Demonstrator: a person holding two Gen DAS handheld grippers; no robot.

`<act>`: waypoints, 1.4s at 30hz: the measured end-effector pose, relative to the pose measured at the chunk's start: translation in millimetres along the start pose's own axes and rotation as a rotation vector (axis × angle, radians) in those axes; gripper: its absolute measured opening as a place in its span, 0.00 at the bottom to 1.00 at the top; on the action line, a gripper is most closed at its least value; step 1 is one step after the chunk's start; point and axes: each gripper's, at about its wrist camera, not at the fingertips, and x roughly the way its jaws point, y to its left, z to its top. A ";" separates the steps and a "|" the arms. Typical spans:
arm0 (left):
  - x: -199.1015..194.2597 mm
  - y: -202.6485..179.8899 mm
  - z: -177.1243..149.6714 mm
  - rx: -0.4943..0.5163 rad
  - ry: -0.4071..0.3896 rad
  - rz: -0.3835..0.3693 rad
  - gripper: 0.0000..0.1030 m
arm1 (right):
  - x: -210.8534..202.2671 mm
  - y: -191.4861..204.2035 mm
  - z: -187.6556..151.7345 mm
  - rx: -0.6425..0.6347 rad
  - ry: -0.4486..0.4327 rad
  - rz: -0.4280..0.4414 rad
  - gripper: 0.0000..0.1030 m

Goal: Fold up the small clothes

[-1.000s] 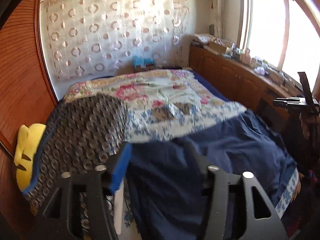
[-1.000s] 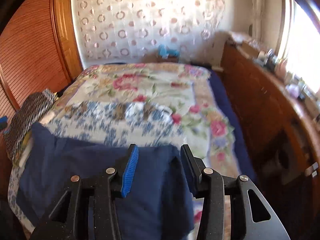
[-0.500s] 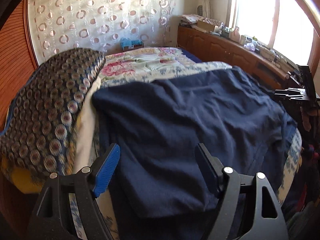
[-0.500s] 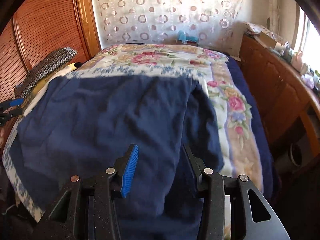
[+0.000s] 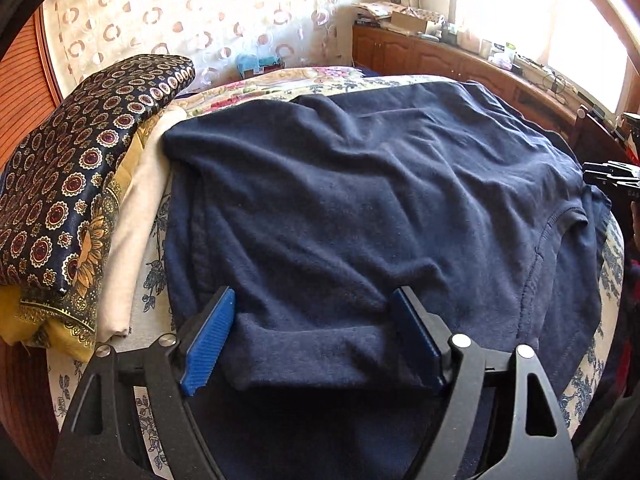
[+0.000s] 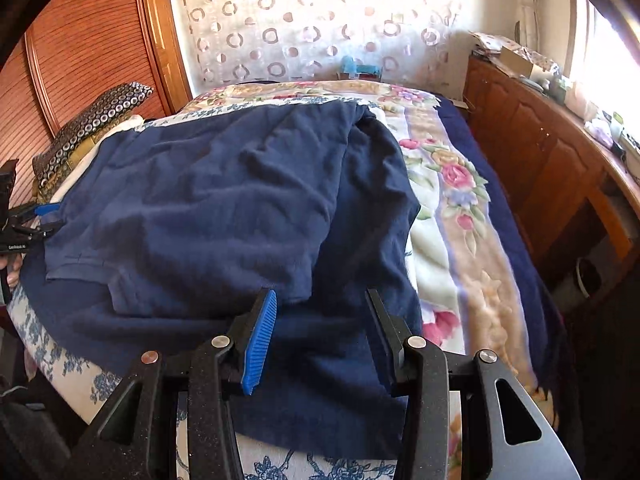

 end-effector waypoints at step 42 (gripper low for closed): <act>3.9 0.6 -1.4 -0.001 0.002 -0.009 0.82 | -64.7 16.4 -22.7 0.010 -0.095 -0.032 0.32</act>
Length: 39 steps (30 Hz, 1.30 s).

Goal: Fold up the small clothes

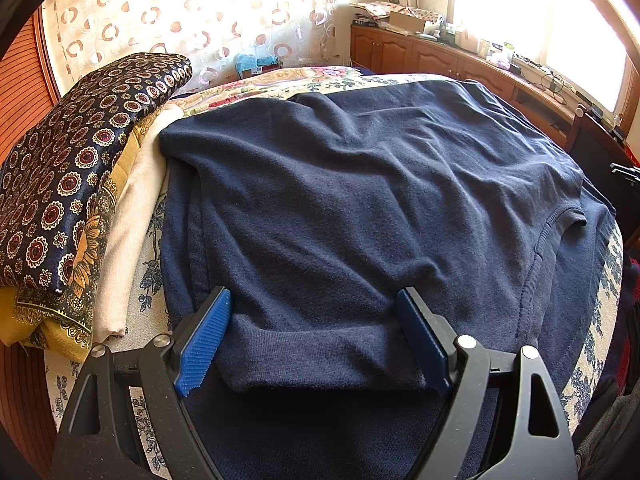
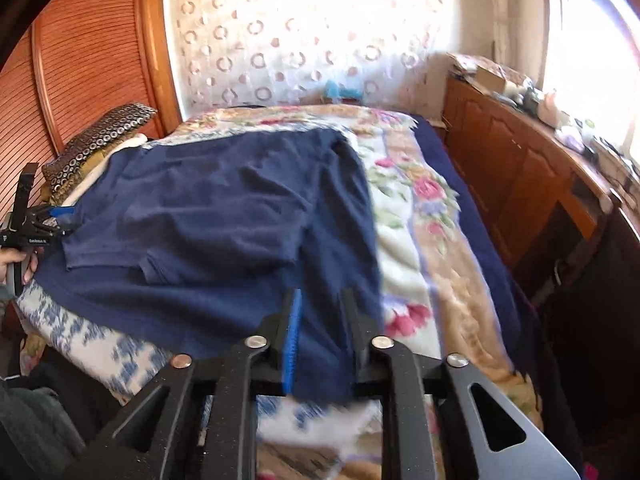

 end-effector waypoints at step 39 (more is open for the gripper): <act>-43.2 39.2 -17.8 -0.189 -0.083 0.011 0.47 | 109.0 14.5 30.9 0.070 0.053 -0.011 0.62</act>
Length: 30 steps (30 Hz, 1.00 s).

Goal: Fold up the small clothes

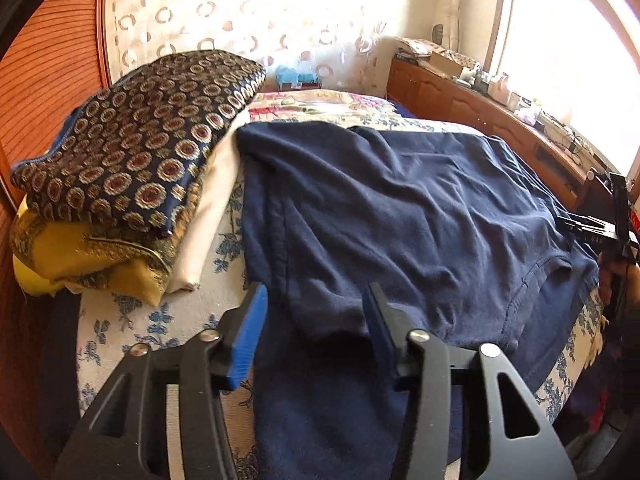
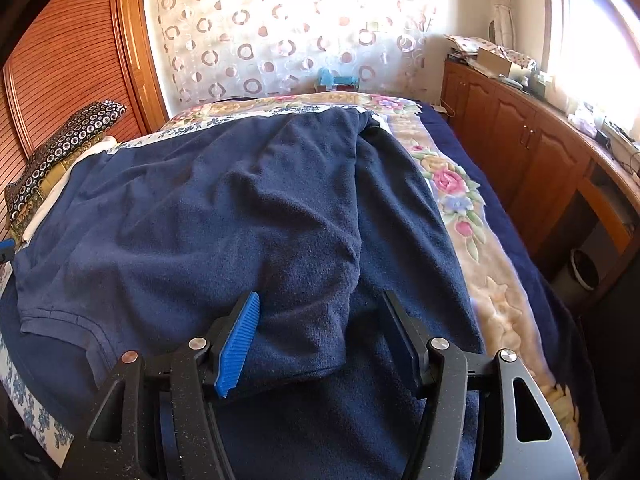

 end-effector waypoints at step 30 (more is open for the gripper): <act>11.6 -18.8 -9.2 0.062 -0.002 0.011 0.13 | 0.5 -1.7 -0.7 0.006 0.000 0.004 0.62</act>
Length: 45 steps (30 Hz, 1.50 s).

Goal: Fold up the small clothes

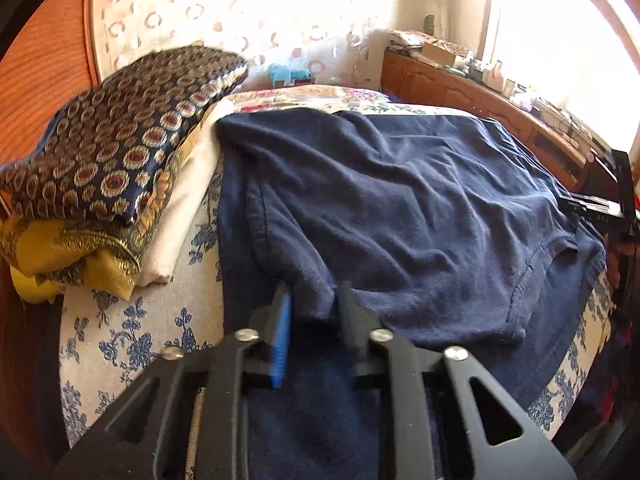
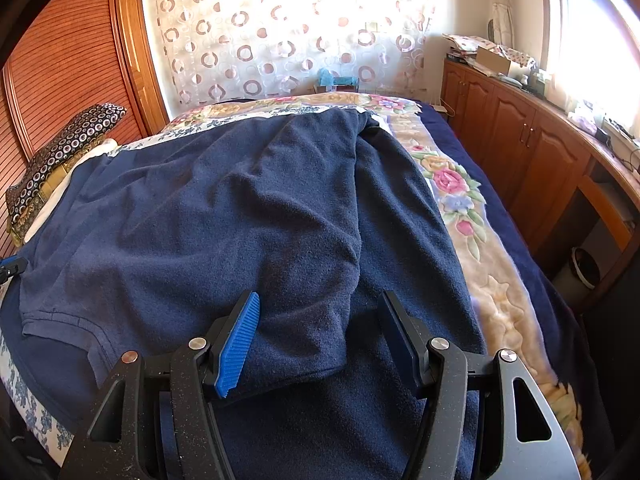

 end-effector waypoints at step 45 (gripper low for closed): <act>-68.0 -12.9 -33.4 -0.061 -0.089 -0.044 0.08 | -101.0 1.5 -32.9 -0.115 -0.027 0.094 0.06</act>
